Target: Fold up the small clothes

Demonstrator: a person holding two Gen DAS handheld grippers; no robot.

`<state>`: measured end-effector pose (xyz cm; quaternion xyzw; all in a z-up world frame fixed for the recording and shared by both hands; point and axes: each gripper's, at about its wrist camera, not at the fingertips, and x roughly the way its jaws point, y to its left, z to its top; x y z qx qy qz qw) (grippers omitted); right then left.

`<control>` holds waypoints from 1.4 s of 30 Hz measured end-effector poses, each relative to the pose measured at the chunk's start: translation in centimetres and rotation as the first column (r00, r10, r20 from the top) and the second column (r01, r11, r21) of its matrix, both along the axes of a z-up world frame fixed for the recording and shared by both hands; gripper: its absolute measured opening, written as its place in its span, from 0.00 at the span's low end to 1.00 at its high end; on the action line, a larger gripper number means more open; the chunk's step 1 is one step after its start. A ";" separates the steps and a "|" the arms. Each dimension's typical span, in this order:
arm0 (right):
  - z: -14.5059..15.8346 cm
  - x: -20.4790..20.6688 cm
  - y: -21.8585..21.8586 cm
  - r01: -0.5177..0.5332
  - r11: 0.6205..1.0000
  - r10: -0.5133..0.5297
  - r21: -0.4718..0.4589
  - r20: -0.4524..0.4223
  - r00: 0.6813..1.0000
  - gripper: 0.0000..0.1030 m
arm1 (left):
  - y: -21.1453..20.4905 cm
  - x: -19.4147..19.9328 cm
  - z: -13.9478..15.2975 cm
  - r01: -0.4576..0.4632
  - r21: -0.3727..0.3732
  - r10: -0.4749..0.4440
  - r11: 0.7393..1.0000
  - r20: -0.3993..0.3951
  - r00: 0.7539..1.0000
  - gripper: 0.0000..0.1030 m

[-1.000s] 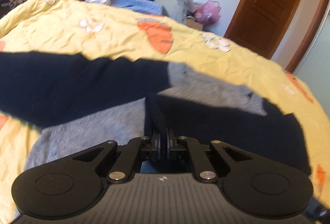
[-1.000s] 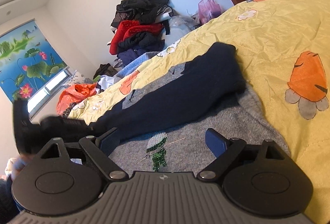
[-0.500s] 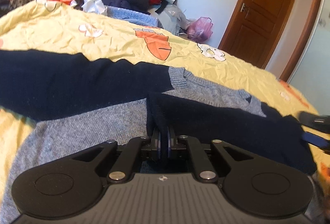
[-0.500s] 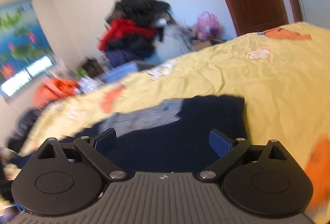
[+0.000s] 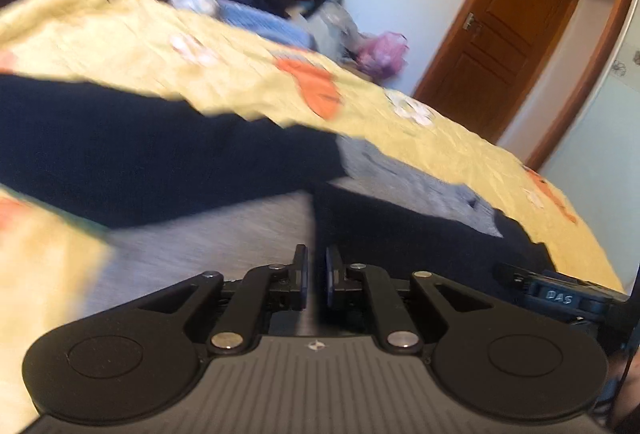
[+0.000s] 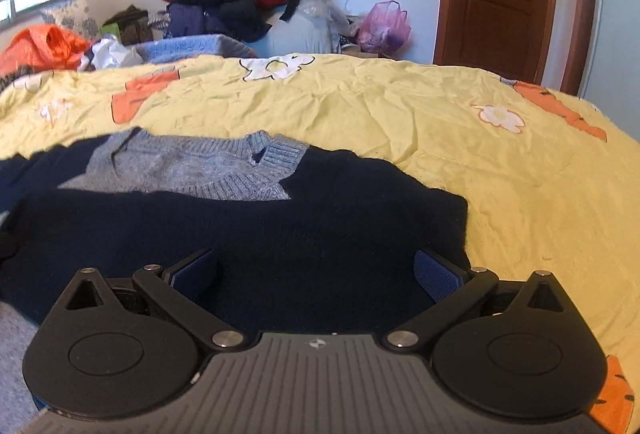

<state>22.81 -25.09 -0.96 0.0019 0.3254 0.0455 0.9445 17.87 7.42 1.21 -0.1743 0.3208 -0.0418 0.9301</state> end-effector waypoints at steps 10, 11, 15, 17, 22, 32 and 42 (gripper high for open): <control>0.0 -0.2 -0.2 -0.001 1.000 0.001 0.016 0.007 1.000 1.00 | 26.8 -4.6 0.7 -0.599 -0.409 0.627 0.688 -0.080 0.775 0.61; 0.0 -0.2 -0.2 -0.001 1.000 0.001 0.015 0.007 1.000 1.00 | 28.7 -5.2 0.4 -0.642 -0.430 0.676 0.635 -0.093 0.731 0.61; 0.0 -0.1 -0.2 -0.002 1.000 0.001 0.013 0.006 1.000 1.00 | 33.7 -5.3 -0.3 -0.686 -0.452 0.722 0.570 -0.124 0.681 0.61; 0.0 -0.2 -0.2 -0.002 1.000 0.001 0.015 0.007 1.000 1.00 | 35.2 -4.8 -0.8 -0.689 -0.451 0.713 0.567 -0.149 0.685 0.61; 0.0 -0.1 -0.2 -0.002 1.000 0.002 0.018 0.007 1.000 1.00 | 35.1 -2.7 -1.1 -0.704 -0.358 0.716 0.613 -0.124 0.687 0.61; 0.0 -0.2 -0.3 -0.005 1.000 0.005 0.026 0.008 1.000 1.00 | 31.0 0.2 1.1 -0.758 0.055 0.760 0.650 -0.030 0.649 0.04; 0.0 -0.2 -0.5 -0.008 0.999 0.008 0.044 0.013 1.000 1.00 | 4.3 0.1 7.0 -0.326 0.309 0.222 0.893 0.327 0.918 0.04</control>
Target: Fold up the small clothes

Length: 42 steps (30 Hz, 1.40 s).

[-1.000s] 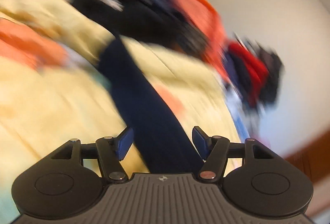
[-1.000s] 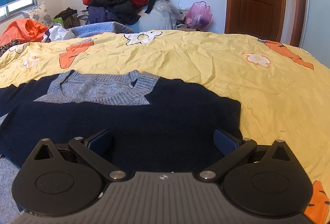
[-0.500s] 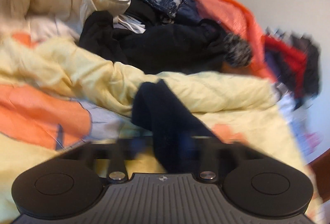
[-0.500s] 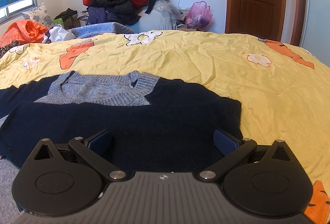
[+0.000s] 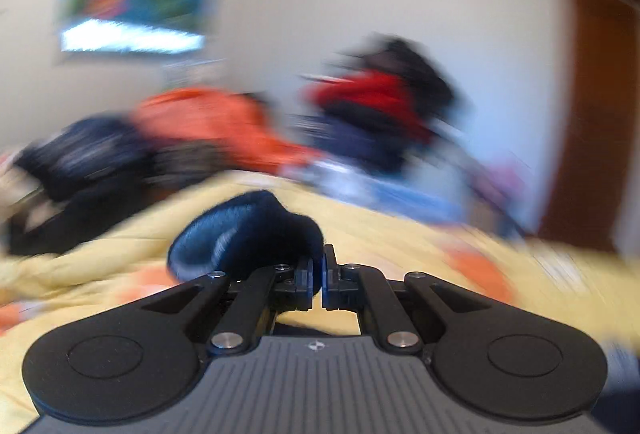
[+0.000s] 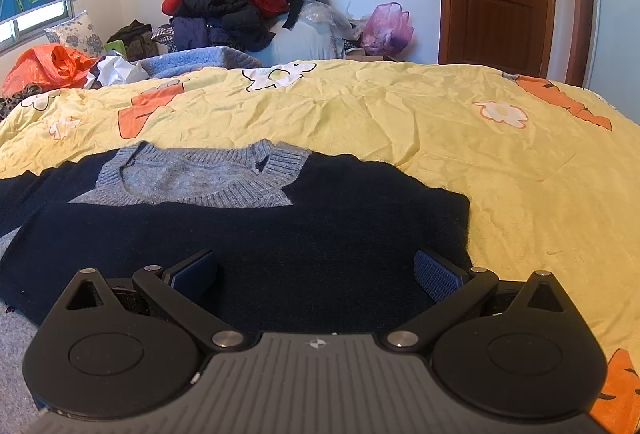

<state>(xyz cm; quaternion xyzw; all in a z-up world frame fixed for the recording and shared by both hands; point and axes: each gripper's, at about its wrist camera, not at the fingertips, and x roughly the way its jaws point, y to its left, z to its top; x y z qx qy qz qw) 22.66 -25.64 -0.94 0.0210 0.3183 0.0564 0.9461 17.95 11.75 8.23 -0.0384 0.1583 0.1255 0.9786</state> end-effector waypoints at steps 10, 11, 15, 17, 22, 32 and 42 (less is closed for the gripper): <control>0.0 -0.1 -0.1 -0.001 1.000 0.001 0.009 0.002 1.000 1.00 | -13.8 -1.4 -7.6 0.307 0.068 -0.280 0.949 -0.265 0.923 0.04; 0.0 -0.1 -0.1 -0.001 1.000 0.001 0.008 0.002 1.000 1.00 | -13.4 -1.3 -7.7 0.303 0.041 -0.282 0.952 -0.265 0.922 0.04; 0.0 0.0 0.3 -0.004 1.000 0.003 -0.023 -0.006 1.000 1.00 | -12.1 -1.6 -7.6 0.319 -0.038 -0.319 0.947 -0.227 0.920 0.04; 0.6 0.2 1.1 -0.010 0.998 0.009 -0.057 -0.031 0.999 1.00 | -11.8 -1.8 -7.8 0.322 -0.075 -0.331 0.944 -0.214 0.919 0.04; 4.5 0.5 3.1 -0.140 0.914 0.183 0.380 -0.080 0.980 0.99 | -11.5 -2.1 -7.8 0.326 -0.098 -0.339 0.940 -0.193 0.921 0.04; 2.0 4.8 10.9 -0.124 0.811 0.318 0.571 -0.253 0.914 0.47 | -11.0 -1.9 -7.8 0.324 -0.127 -0.343 0.937 -0.176 0.923 0.04; 4.2 4.4 8.5 -0.180 0.847 0.311 0.500 -0.190 0.931 0.15 | -8.9 -3.5 -7.3 0.236 -0.190 -0.244 0.953 -0.015 0.970 0.99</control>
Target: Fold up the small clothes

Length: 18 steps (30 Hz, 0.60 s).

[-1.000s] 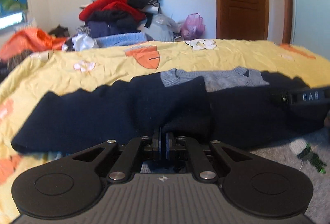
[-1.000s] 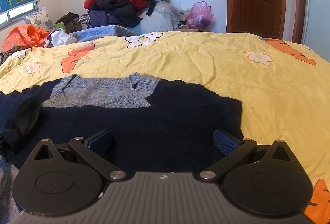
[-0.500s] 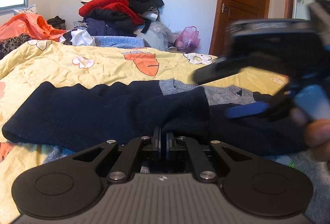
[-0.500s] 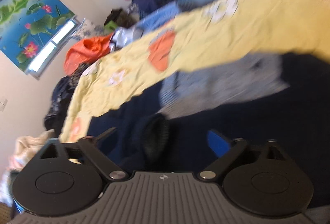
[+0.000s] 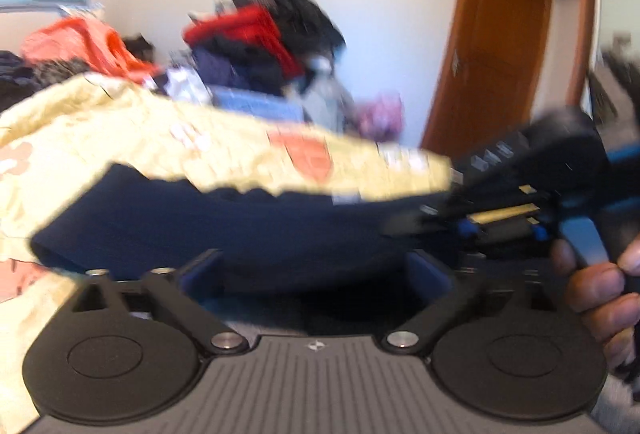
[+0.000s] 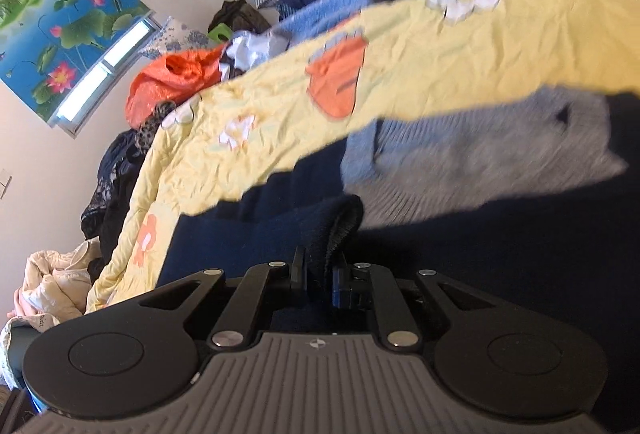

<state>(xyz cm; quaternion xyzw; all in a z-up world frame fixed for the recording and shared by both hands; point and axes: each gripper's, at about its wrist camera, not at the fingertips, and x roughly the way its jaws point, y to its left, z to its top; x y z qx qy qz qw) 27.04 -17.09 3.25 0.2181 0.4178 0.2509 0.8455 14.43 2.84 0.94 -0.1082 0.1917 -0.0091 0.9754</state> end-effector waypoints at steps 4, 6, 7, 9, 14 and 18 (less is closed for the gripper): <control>1.7 0.5 -4.0 0.031 0.998 -0.030 -0.047 0.019 0.999 0.15 | 0.4 0.4 -0.1 -0.030 -0.025 0.029 0.999 -0.025 0.999 0.99; 2.2 0.8 -6.5 0.065 0.996 -0.064 -0.067 0.021 0.998 0.15 | 0.5 0.4 -0.1 -0.032 -0.024 0.032 0.999 -0.024 0.999 0.99; 2.4 0.9 -7.6 0.080 0.994 -0.079 -0.075 0.019 0.997 0.15 | 0.6 0.5 -0.1 -0.033 -0.022 0.032 0.999 -0.024 0.999 0.99; 2.5 0.8 -9.7 0.107 0.989 -0.106 -0.099 0.019 0.994 0.15 | 0.6 0.4 -0.1 -0.034 -0.020 0.033 0.999 -0.026 0.999 0.99; 1.9 0.3 -13.3 0.155 0.977 -0.156 -0.149 0.005 0.988 0.15 | 0.5 0.3 -0.1 -0.041 -0.019 0.040 0.999 -0.034 0.999 0.99; 1.3 -0.2 -15.4 0.188 0.969 -0.191 -0.161 -0.002 0.982 0.15 | 0.4 0.4 -0.1 -0.043 -0.017 0.042 0.999 -0.039 0.998 0.99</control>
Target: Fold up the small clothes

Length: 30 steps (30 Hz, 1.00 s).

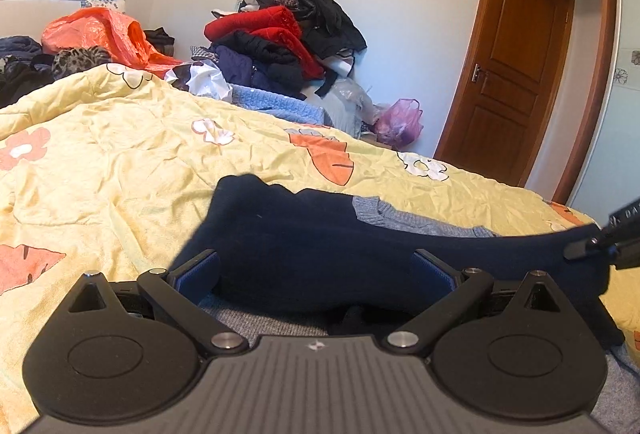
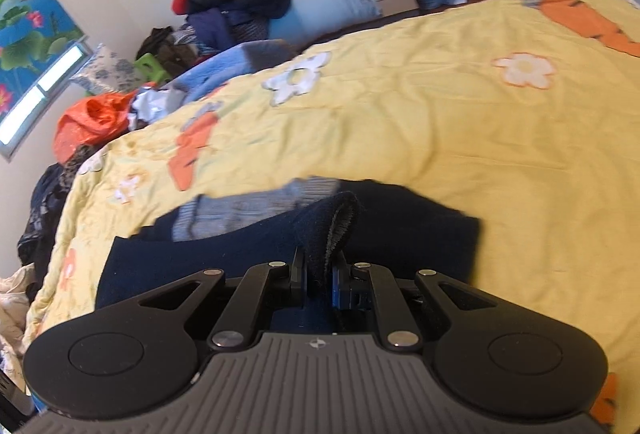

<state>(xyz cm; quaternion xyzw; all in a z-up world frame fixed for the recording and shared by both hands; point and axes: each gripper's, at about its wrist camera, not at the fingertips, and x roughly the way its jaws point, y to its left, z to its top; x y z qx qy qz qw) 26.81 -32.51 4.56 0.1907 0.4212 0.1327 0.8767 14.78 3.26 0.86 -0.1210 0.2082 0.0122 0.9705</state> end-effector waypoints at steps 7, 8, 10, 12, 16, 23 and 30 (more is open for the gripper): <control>-1.2 -0.4 -2.3 0.040 0.999 -0.040 -0.012 -0.029 0.999 0.15 | 0.1 0.1 -0.1 0.001 0.002 -0.001 1.000 -0.004 1.000 0.99; -1.4 -0.5 -2.5 0.042 0.999 -0.042 -0.008 -0.032 0.999 0.15 | 0.1 0.1 -0.1 0.000 0.003 0.000 1.000 -0.005 1.000 0.99; -1.8 -0.6 -2.5 0.046 0.999 -0.046 -0.007 -0.034 0.998 0.15 | 0.1 0.2 -0.1 0.001 0.003 -0.001 1.000 -0.007 1.000 0.99; -2.1 -0.6 -2.4 0.059 0.998 -0.060 -0.013 -0.030 0.998 0.18 | 0.1 0.2 -0.1 0.000 0.002 0.000 1.000 -0.011 1.000 0.99; 0.3 -3.8 -2.0 0.248 0.963 -0.226 -0.110 0.176 0.958 0.40 | 0.2 0.3 -0.2 -0.007 -0.002 0.007 1.000 -0.020 1.000 0.99; -1.6 -10.0 4.3 -0.013 0.967 0.063 -0.254 0.191 0.980 0.52 | 0.1 0.4 -0.2 -0.009 0.005 0.009 1.000 -0.024 1.000 0.99; -4.4 -15.8 3.5 0.010 0.959 0.054 -0.285 0.215 0.975 0.66 | 0.2 0.6 -0.2 -0.031 0.013 0.032 0.999 -0.042 0.999 0.99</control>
